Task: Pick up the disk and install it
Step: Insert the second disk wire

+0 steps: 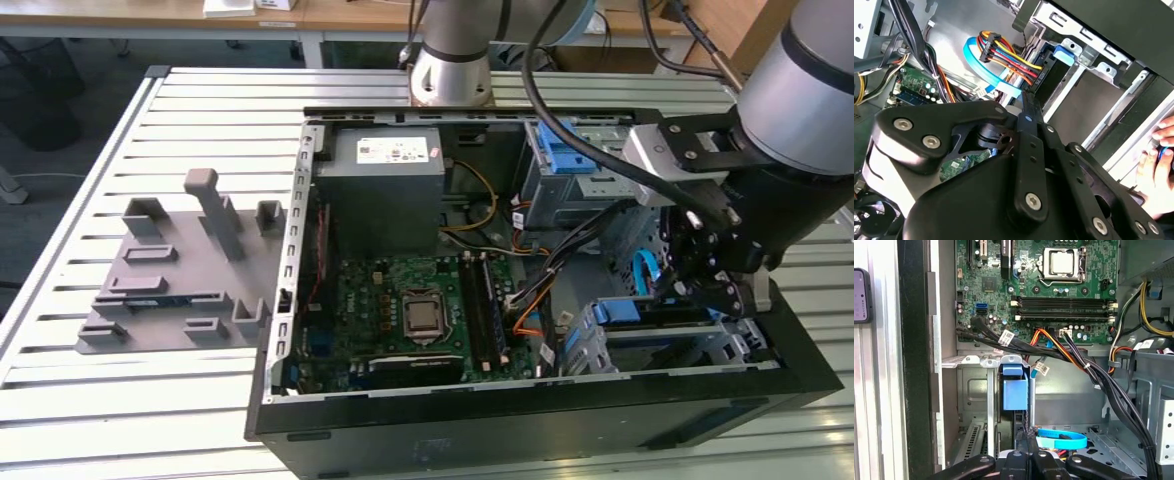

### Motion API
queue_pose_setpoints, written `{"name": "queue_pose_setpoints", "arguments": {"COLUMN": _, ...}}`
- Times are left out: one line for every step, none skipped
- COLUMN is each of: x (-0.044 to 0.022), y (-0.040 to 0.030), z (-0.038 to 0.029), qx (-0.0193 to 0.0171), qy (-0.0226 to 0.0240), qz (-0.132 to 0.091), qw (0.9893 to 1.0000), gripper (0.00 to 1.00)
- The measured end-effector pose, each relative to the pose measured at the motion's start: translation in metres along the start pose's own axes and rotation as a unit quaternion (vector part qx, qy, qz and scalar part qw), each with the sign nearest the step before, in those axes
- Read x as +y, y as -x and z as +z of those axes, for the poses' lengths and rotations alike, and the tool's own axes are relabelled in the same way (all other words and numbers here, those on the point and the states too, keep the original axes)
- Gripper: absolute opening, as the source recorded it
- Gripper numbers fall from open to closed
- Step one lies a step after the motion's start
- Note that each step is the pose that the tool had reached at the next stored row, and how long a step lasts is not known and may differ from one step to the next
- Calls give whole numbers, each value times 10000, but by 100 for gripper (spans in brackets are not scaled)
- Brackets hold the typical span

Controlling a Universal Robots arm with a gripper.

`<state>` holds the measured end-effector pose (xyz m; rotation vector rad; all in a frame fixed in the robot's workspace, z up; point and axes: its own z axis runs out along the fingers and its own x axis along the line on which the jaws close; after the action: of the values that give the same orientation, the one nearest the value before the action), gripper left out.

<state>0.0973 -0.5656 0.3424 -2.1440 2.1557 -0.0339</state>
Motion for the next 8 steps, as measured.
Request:
{"name": "queue_pose_setpoints", "arguments": {"x": 0, "y": 0, "z": 0, "qx": 0, "qy": 0, "qz": 0, "qw": 10000, "gripper": 11}}
{"name": "queue_pose_setpoints", "arguments": {"x": 0, "y": 0, "z": 0, "qx": 0, "qy": 0, "qz": 0, "qw": 10000, "gripper": 11}}
{"name": "queue_pose_setpoints", "arguments": {"x": 0, "y": 0, "z": 0, "qx": 0, "qy": 0, "qz": 0, "qw": 10000, "gripper": 11}}
{"name": "queue_pose_setpoints", "arguments": {"x": 0, "y": 0, "z": 0, "qx": 0, "qy": 0, "qz": 0, "qw": 10000, "gripper": 11}}
{"name": "queue_pose_setpoints", "arguments": {"x": 0, "y": 0, "z": 1, "qx": 0, "qy": 0, "qz": -1, "qw": 10000, "gripper": 11}}
{"name": "queue_pose_setpoints", "arguments": {"x": 0, "y": 0, "z": 3, "qx": 0, "qy": 0, "qz": 0, "qw": 10000, "gripper": 11}}
{"name": "queue_pose_setpoints", "arguments": {"x": 0, "y": -1, "z": 7, "qx": -1, "qy": 3, "qz": 0, "qw": 10000, "gripper": 11}}
{"name": "queue_pose_setpoints", "arguments": {"x": 1, "y": -1, "z": 14, "qx": -1, "qy": 11, "qz": 0, "qw": 10000, "gripper": 11}}
